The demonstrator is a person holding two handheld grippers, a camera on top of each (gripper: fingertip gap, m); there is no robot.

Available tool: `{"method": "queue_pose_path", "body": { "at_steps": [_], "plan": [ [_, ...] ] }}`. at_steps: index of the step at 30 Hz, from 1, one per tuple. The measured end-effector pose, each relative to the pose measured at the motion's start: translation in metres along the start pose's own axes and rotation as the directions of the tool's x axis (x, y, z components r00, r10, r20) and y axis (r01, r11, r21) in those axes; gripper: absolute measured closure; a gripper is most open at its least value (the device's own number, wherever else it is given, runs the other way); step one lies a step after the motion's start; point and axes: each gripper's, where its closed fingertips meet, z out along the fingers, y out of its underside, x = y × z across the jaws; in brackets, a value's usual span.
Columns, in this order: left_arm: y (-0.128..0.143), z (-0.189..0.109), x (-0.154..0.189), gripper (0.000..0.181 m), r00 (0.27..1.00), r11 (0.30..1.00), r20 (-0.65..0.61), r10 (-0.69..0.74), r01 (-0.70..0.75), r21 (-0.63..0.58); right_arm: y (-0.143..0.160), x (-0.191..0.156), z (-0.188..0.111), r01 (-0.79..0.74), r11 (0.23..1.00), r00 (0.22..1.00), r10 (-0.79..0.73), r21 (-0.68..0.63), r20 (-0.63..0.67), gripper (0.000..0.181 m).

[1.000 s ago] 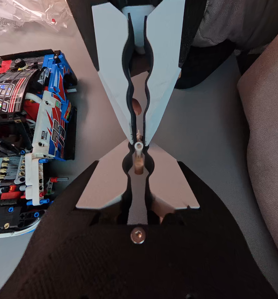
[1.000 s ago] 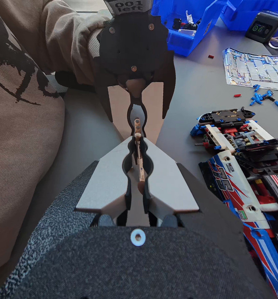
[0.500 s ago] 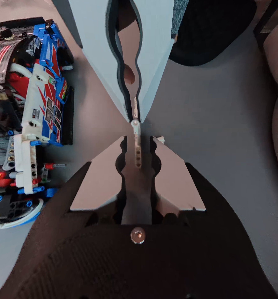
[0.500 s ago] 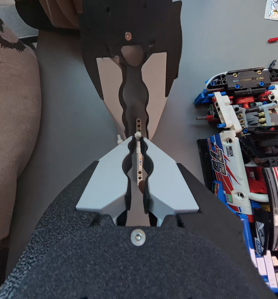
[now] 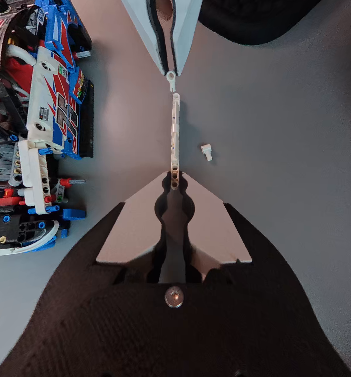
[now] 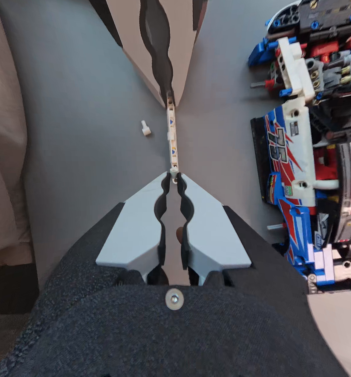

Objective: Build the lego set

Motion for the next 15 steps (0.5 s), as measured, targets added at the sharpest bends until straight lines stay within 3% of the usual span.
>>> {"method": "queue_pose_path", "body": {
  "at_steps": [1, 6, 10, 15],
  "plan": [
    [0.0, 0.0, 0.001, 0.176, 1.0, 1.0, -0.007, -0.005, 0.005, 0.004, 0.005, -0.002, 0.002, -0.01, 1.0, 1.0, 0.01, -0.023, 0.007, 0.176],
    [-0.008, -0.001, 0.001, 0.161, 1.0, 0.999, -0.009, -0.019, 0.019, 0.032, 0.012, -0.001, 0.013, -0.015, 0.998, 1.0, 0.015, -0.069, -0.001, 0.176],
    [-0.019, 0.007, 0.002, 0.16, 0.999, 0.999, -0.031, -0.025, 0.026, 0.043, 0.009, 0.001, 0.017, 0.002, 0.996, 1.0, -0.004, -0.089, -0.015, 0.176],
    [-0.021, 0.021, 0.003, 0.174, 0.998, 0.999, -0.055, -0.037, 0.038, 0.024, 0.007, 0.0, 0.022, 0.026, 0.991, 1.0, -0.028, -0.133, -0.009, 0.176]
  ]
}}
